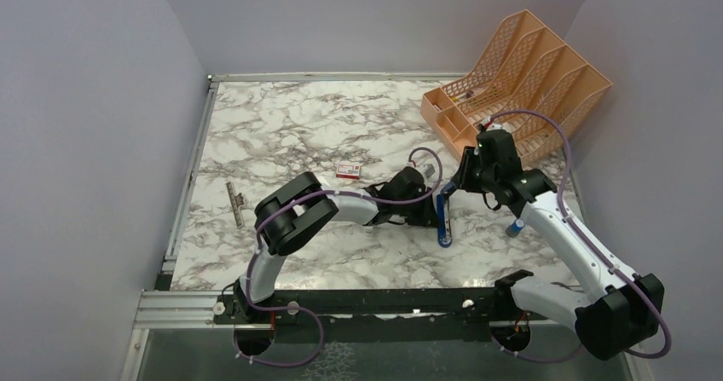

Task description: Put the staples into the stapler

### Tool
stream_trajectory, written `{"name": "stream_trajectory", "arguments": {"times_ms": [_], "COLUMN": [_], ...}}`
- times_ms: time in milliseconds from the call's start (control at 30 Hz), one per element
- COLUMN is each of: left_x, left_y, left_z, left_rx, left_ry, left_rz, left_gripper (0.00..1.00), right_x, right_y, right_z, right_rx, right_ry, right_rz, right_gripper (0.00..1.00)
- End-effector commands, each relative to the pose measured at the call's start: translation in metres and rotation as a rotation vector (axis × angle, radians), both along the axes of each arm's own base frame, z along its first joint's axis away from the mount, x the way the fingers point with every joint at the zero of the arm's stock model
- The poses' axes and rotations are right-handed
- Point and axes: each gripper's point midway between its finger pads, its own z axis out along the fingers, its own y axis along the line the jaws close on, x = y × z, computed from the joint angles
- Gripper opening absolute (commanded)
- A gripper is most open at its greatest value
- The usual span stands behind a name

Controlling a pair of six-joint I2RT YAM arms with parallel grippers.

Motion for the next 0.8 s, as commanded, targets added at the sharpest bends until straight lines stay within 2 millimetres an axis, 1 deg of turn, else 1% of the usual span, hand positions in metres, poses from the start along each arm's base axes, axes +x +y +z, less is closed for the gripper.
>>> {"name": "stream_trajectory", "arguments": {"times_ms": [0,100,200,267,367,600,700,767], "left_x": [0.014,0.022,0.029,0.032,0.033,0.035,0.035,0.034], "left_y": [0.007,0.0,-0.002,-0.004,-0.005,-0.01,-0.01,-0.01], "left_z": [-0.036,-0.037,-0.048,-0.053,-0.057,-0.056,-0.057,-0.057], "left_rx": [0.111,0.12,0.146,0.154,0.159,0.162,0.161,0.16], "left_ry": [-0.022,-0.057,-0.074,-0.071,-0.068,-0.073,-0.075,-0.073], "left_rz": [0.057,0.062,0.081,0.089,0.097,0.089,0.086,0.083], "left_gripper": [0.12,0.12,0.11,0.11,0.11,0.11,0.11,0.11], "right_x": [-0.039,-0.045,-0.053,-0.054,-0.054,-0.06,-0.064,-0.067], "right_y": [0.016,0.013,0.016,0.019,0.02,0.022,0.026,0.027], "right_z": [-0.017,-0.018,-0.015,-0.011,-0.012,-0.031,-0.044,-0.056], "right_rx": [0.09,0.082,0.105,0.12,0.123,0.145,0.17,0.178], "right_ry": [0.122,0.114,0.106,0.092,0.09,0.129,0.178,0.214], "right_rz": [0.062,0.077,0.108,0.123,0.131,0.121,0.108,0.093], "right_gripper": [0.23,0.23,0.23,0.23,0.23,0.23,0.22,0.22]}}
